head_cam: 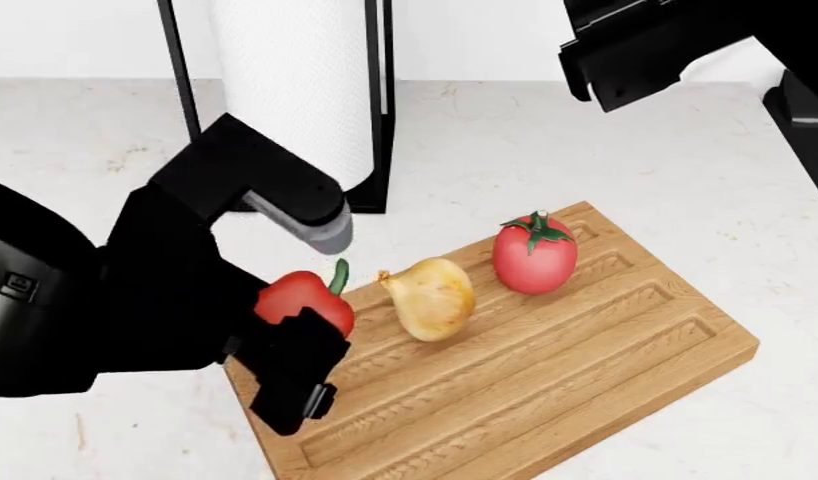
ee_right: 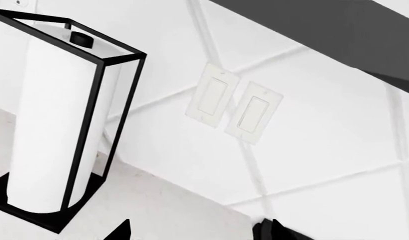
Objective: Place the avocado, onion, tomato and bell pepper on the cutting board.
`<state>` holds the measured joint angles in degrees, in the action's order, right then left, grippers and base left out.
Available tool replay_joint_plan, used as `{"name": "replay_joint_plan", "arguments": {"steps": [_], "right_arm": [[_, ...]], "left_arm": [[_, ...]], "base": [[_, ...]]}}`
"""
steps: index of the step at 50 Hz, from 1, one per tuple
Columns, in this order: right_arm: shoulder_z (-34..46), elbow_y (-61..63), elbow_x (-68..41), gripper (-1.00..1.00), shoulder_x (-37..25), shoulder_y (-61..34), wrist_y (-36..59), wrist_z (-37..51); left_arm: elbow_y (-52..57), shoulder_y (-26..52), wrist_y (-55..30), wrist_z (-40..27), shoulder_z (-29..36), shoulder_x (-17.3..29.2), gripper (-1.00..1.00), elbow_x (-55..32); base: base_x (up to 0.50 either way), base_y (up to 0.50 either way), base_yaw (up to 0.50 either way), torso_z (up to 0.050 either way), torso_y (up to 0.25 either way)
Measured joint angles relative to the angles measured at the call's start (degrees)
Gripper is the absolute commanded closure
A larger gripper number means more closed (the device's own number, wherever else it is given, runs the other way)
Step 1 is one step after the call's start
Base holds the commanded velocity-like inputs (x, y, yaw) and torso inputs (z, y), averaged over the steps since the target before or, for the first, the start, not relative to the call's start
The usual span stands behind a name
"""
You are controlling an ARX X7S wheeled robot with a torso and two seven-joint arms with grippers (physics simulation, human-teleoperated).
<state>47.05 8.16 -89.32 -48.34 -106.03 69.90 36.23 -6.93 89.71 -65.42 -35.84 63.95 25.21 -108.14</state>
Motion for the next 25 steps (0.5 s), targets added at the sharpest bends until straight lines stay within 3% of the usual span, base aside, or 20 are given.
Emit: {"name": "replay_joint_plan", "arguments": {"steps": [12,13,25], "right_arm": [[0.0,0.6,-0.4,-1.0,-0.6,0.8,-0.5,0.5],[0.0,0.6,-0.4,-1.0,-0.6,0.8,-0.5,0.5],[0.1,0.6,-0.6,-1.0,-0.6,0.5,-0.3,0.6]], "left_arm": [[-1.5,-0.8,1.2,0.3,0.4,-1.1,1.0,1.1],[-1.4,-0.8,1.3,0.3,0.4,-1.1,-1.0,1.1],[0.2,0.0,1.4,-1.7,0.1,-0.1,-1.0,-1.0]], "base": [[0.0,0.0,0.0,0.0,0.0],[0.0,0.0,0.0,0.0,0.0],[0.0,0.0,0.0,0.0,0.0]]}}
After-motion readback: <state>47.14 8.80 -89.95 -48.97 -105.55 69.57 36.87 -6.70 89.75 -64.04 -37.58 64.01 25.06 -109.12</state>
